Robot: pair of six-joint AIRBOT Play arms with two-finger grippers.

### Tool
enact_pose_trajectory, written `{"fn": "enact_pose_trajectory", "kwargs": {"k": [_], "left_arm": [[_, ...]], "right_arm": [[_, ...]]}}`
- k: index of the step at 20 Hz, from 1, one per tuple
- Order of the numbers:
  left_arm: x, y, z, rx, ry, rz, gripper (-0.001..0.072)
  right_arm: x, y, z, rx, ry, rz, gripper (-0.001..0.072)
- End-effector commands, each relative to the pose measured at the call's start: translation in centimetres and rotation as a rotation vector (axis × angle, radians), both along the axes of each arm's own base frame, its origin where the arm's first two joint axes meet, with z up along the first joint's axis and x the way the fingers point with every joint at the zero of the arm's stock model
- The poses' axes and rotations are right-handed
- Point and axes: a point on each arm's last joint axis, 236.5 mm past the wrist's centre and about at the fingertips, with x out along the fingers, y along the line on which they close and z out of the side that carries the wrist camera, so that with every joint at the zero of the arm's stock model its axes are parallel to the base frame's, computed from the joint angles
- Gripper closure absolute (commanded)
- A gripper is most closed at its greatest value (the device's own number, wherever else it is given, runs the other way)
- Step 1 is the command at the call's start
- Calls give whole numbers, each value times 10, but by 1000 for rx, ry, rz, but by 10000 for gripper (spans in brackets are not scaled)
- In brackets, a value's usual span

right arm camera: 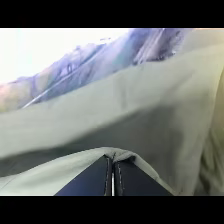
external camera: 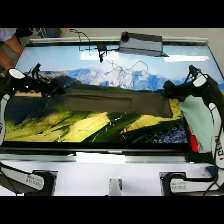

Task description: Fold the shirts.

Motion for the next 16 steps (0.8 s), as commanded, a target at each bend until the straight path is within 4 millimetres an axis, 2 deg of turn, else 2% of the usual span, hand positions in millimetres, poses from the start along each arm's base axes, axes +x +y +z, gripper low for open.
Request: {"fn": "enact_pose_trajectory", "kwargs": {"k": [1,3,4,5,6,7,8,12,14,16], "left_arm": [[26,-8,-18,-75,31,26,675],[22,-18,-39,-129,90,23,670],[15,-23,-49,-143,130,6,555],[9,-26,-57,-152,162,-8,309],[3,-28,-59,-160,186,-24,127],[-3,-28,-57,-167,201,-46,122],[-10,-27,-51,-173,209,-75,122],[-33,-18,-18,-180,191,-183,122],[-35,-15,-4,-178,172,-188,123],[-35,-15,10,-167,138,-197,123]], "right_arm": [[17,-3,-20,5,8,-29,687],[13,-3,-30,4,38,-23,686],[11,-2,-33,7,50,-20,681],[11,-2,-34,4,53,-14,565],[9,-1,-34,-3,54,8,378],[3,-2,-33,-23,62,54,91],[-6,-4,-34,-58,83,105,12],[-58,-30,-49,-200,288,218,5],[-64,-37,-51,-230,314,229,4],[-57,-37,-52,-229,295,207,4]]}}
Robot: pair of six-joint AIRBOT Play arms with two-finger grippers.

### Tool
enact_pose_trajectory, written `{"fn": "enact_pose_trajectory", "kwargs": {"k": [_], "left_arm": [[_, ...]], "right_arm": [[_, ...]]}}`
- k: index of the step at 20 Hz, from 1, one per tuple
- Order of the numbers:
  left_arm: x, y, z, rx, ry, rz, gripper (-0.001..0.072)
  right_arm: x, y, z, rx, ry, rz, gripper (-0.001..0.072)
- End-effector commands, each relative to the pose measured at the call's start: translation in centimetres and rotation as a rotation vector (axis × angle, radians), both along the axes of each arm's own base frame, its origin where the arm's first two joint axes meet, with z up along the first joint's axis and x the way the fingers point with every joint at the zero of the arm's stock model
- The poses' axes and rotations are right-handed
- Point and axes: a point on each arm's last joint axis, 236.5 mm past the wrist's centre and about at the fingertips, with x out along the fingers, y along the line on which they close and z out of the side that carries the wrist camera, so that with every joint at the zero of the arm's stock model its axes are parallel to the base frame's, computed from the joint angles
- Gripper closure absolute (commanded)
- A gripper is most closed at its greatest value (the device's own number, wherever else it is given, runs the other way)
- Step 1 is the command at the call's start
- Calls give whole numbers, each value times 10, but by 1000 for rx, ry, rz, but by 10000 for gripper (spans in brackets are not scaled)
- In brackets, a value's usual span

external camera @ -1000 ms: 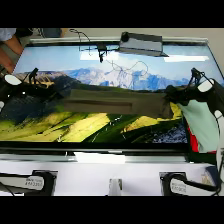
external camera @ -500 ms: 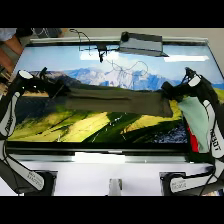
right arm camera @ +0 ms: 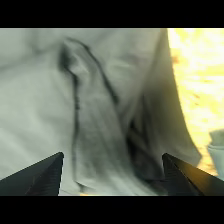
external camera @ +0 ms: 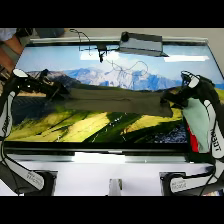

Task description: Fold the shirts.

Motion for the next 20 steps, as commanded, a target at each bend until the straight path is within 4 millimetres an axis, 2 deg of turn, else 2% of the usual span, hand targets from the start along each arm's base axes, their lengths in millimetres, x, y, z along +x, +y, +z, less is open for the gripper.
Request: {"fn": "enact_pose_trajectory", "kwargs": {"k": [1,5,8,10,12,13,14,15,16,17,18,20], "left_arm": [[-8,-1,25,1,-50,-50,123],[-13,-5,39,4,-77,-79,123],[-22,-12,44,0,-85,-133,124],[-23,-19,45,1,-92,-152,127],[-24,-29,45,0,-93,-174,175],[-26,-35,45,-1,-93,-188,175],[-27,-42,45,-1,-92,-202,175],[-29,-49,45,-3,-86,-212,183],[-32,-57,45,-4,-75,-219,213],[-35,-68,45,-6,-67,-234,213],[-38,-79,45,-7,-58,-253,285],[-50,-110,42,-8,-63,-326,595]], "right_arm": [[-9,-10,-8,-41,46,6,4],[-11,-5,-35,-13,101,-20,4],[1,5,-41,36,63,-49,4],[8,25,-42,129,53,-84,5],[12,46,-43,233,59,-114,11],[13,54,-43,274,63,-129,38],[15,61,-42,308,64,-136,145],[16,64,-40,323,62,-141,361],[14,67,-37,339,69,-141,651],[13,68,-33,343,68,-132,684],[12,69,-25,342,60,-103,685],[12,71,0,334,12,-41,686]]}}
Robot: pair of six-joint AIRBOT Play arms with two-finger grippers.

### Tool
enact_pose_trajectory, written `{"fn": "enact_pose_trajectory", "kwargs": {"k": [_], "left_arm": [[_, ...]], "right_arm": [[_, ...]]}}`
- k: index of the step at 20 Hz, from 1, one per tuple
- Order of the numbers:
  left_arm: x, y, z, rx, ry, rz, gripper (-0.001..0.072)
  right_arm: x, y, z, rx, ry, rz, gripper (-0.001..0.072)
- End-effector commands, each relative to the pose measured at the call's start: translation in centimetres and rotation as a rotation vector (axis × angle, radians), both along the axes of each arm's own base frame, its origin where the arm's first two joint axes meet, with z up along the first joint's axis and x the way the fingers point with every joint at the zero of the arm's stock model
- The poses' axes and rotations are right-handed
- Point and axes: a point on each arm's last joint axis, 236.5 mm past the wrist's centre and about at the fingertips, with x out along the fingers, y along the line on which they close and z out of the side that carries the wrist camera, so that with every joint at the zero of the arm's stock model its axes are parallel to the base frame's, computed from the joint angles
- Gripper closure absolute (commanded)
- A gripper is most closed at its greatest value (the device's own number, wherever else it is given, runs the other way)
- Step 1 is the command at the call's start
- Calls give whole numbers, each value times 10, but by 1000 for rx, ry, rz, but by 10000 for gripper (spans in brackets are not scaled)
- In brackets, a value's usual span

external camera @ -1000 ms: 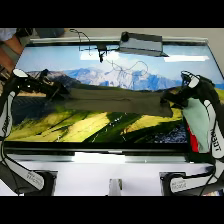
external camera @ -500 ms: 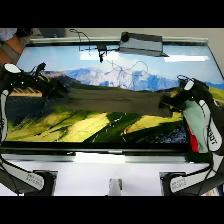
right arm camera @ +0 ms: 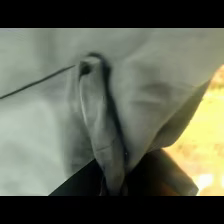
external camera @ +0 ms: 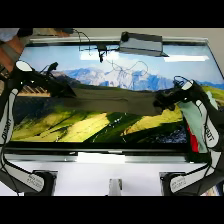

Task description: Fold the shirts.

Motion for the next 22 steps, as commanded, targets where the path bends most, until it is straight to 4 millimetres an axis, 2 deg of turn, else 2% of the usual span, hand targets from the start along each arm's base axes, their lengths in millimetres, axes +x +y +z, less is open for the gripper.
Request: {"fn": "enact_pose_trajectory", "kwargs": {"k": [1,4,6,10,12,14,16,18,19,20,22], "left_arm": [[-20,-49,-4,0,-9,-123,668],[-38,-103,-21,8,-35,-199,674],[-45,-138,-36,18,-73,-210,674],[-46,-203,-49,14,-139,-137,674],[-53,-243,-49,-67,-121,-100,674],[-73,-280,-55,-146,-48,-91,674],[-105,-313,-68,-194,25,-129,674],[-135,-336,-79,-202,70,-171,674],[-144,-342,-83,-197,74,-186,674],[-147,-345,-86,-194,74,-189,674],[-138,-342,-81,-202,58,-180,675]], "right_arm": [[2,10,42,29,-86,57,686],[-7,14,95,19,-173,107,686],[-29,22,127,27,-190,173,686],[-74,33,170,42,-176,269,686],[-90,36,190,38,-192,290,686],[-101,37,209,29,-223,282,686],[-107,38,225,12,-270,282,688],[-110,39,235,6,-299,283,687],[-111,40,239,7,-313,283,687],[-112,42,243,13,-328,283,687],[-111,46,249,25,-349,279,687]]}}
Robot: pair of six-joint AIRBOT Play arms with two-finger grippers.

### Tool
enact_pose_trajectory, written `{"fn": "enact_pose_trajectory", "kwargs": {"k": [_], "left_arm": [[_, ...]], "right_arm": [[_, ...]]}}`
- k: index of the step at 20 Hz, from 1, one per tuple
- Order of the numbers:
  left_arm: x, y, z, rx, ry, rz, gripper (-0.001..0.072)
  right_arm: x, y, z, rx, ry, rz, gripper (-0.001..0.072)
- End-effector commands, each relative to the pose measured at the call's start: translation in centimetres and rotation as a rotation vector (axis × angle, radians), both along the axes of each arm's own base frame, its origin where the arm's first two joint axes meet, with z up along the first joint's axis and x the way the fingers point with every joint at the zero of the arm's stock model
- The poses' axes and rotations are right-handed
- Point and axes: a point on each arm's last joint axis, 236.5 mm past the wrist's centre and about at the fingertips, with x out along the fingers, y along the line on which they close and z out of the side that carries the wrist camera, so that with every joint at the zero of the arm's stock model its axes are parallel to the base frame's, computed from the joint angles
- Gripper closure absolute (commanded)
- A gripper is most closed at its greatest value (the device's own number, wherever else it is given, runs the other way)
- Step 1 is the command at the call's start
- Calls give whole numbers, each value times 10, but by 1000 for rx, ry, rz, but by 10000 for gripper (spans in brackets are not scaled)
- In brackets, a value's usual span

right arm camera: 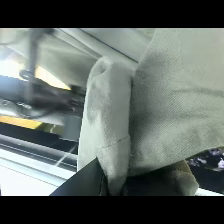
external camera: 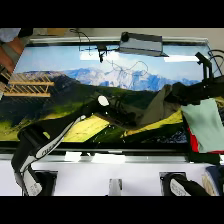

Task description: Fold the shirts.

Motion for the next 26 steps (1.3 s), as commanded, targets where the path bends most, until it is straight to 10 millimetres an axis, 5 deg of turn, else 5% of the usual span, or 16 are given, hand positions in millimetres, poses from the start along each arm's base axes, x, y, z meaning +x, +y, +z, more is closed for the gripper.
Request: {"fn": "enact_pose_trajectory", "kwargs": {"k": [1,3,6,10,15,16,17,18,22,24,26], "left_arm": [[2,-6,10,-42,-24,-15,676],[22,22,35,-35,-108,-38,677],[51,94,83,99,-315,-77,678],[96,203,192,211,-587,122,677],[84,293,316,180,-811,369,676],[76,300,328,179,-836,381,676],[66,304,337,179,-852,382,676],[58,305,341,180,-856,372,676],[38,304,336,197,-823,316,676],[42,309,334,221,-833,325,676],[45,314,330,249,-839,329,675]], "right_arm": [[-1,5,12,15,-42,-2,688],[8,15,15,16,-83,7,688],[22,59,13,31,-141,80,688],[60,138,-19,105,-164,110,687],[80,247,-89,250,-90,109,686],[86,261,-105,256,-91,87,596],[92,270,-118,271,-77,50,269],[94,277,-127,285,-58,27,19],[81,249,-132,235,28,57,52],[62,201,-137,83,82,130,53],[43,123,-149,-154,160,161,54]]}}
